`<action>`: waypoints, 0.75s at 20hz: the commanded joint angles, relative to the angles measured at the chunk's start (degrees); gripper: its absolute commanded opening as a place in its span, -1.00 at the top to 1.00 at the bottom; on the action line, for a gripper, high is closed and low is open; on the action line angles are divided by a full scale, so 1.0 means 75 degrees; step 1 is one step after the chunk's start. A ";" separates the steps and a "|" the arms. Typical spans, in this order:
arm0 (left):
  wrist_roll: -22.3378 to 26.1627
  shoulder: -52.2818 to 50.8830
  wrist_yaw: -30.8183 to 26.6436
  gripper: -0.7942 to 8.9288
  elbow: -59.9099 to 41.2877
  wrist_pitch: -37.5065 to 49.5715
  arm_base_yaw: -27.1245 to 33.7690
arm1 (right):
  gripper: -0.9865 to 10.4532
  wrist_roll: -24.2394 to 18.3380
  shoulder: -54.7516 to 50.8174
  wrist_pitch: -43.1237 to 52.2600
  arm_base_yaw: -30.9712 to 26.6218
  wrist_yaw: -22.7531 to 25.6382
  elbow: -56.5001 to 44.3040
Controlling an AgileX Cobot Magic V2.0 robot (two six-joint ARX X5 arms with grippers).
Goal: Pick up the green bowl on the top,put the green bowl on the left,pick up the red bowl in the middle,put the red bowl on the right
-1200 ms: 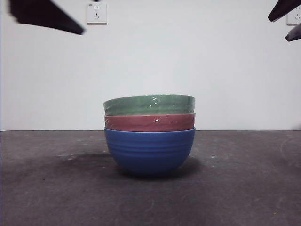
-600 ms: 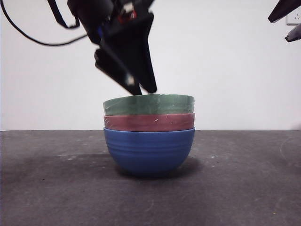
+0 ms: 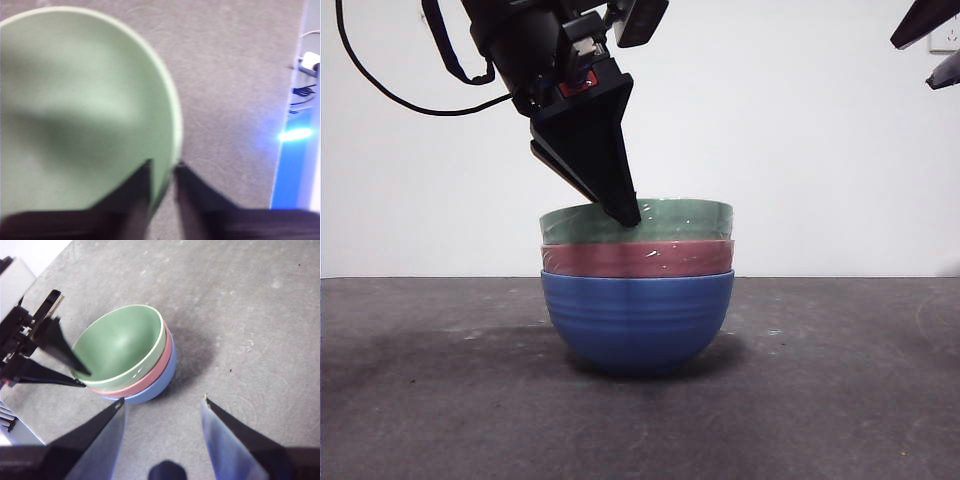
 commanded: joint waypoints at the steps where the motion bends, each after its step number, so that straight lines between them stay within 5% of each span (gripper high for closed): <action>1: 0.0213 0.0020 -0.0020 0.86 0.0012 0.0009 -0.0026 | 0.39 -0.0003 0.0003 0.0044 0.0023 0.0026 0.0020; 6: 0.0210 -0.0006 -0.0050 0.86 0.0519 -0.0230 -0.0044 | 0.39 -0.0006 0.0003 0.0050 0.0023 0.0029 0.0020; 10: 0.0181 -0.0006 -0.0102 0.85 0.2075 -0.1929 -0.0178 | 0.39 -0.0029 0.0003 0.0050 0.0023 0.0038 0.0020; 15: -0.1070 -0.0714 -0.0717 0.85 0.3066 -0.3555 -0.0248 | 0.39 -0.0035 0.0003 0.0050 0.0020 0.0044 0.0020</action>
